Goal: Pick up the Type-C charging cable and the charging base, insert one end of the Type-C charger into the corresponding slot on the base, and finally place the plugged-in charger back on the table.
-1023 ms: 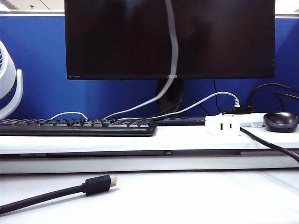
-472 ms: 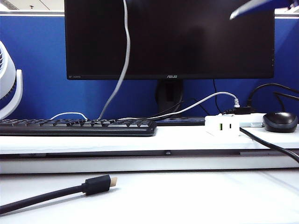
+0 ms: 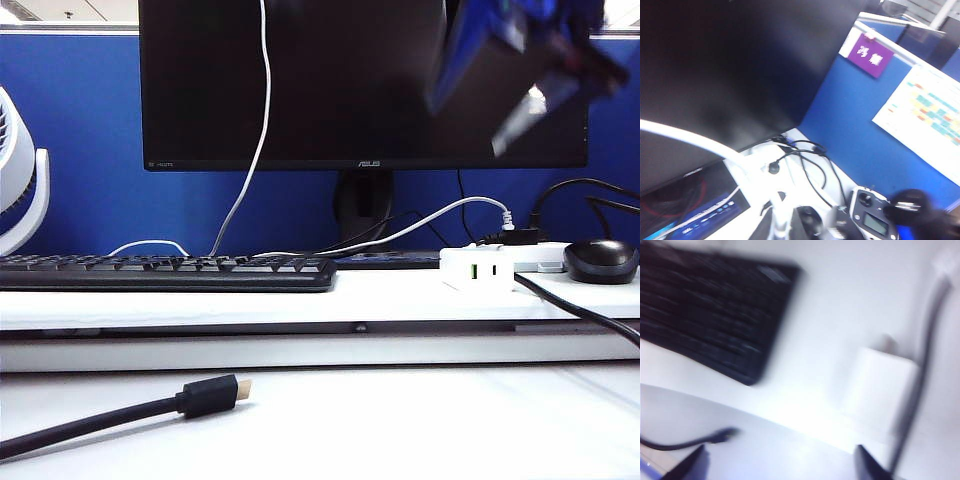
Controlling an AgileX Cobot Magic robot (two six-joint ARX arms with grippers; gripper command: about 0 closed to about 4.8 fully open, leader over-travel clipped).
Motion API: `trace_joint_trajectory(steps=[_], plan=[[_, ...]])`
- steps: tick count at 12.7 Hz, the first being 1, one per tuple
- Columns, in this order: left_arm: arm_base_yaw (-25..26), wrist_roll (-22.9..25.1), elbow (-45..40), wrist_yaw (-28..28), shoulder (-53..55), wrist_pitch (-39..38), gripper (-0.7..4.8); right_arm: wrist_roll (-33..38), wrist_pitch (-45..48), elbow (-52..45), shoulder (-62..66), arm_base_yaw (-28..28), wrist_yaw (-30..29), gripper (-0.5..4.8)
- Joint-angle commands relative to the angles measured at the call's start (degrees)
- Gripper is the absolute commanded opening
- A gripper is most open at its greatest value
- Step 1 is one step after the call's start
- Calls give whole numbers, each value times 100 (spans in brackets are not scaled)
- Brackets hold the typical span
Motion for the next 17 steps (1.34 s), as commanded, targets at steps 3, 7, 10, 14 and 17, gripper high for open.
trace_joint_trajectory(steps=[3, 7, 10, 14, 17], plan=[[2, 4, 22, 68, -35, 37, -6, -2068, -798, 164, 612, 225, 938, 386], [2, 4, 22, 90, -35, 20, -6, -3471, -1152, 166, 612, 223, 2903, 386], [2, 7, 22, 90, -35, -9, -6, -2127, -879, 264, 636, 223, 2092, 386], [2, 4, 22, 90, -35, -4, -6, -278, -675, 308, 946, 225, 1163, 386], [2, 4, 22, 92, -35, -26, -6, 118, -321, 308, 1303, 225, 920, 386]])
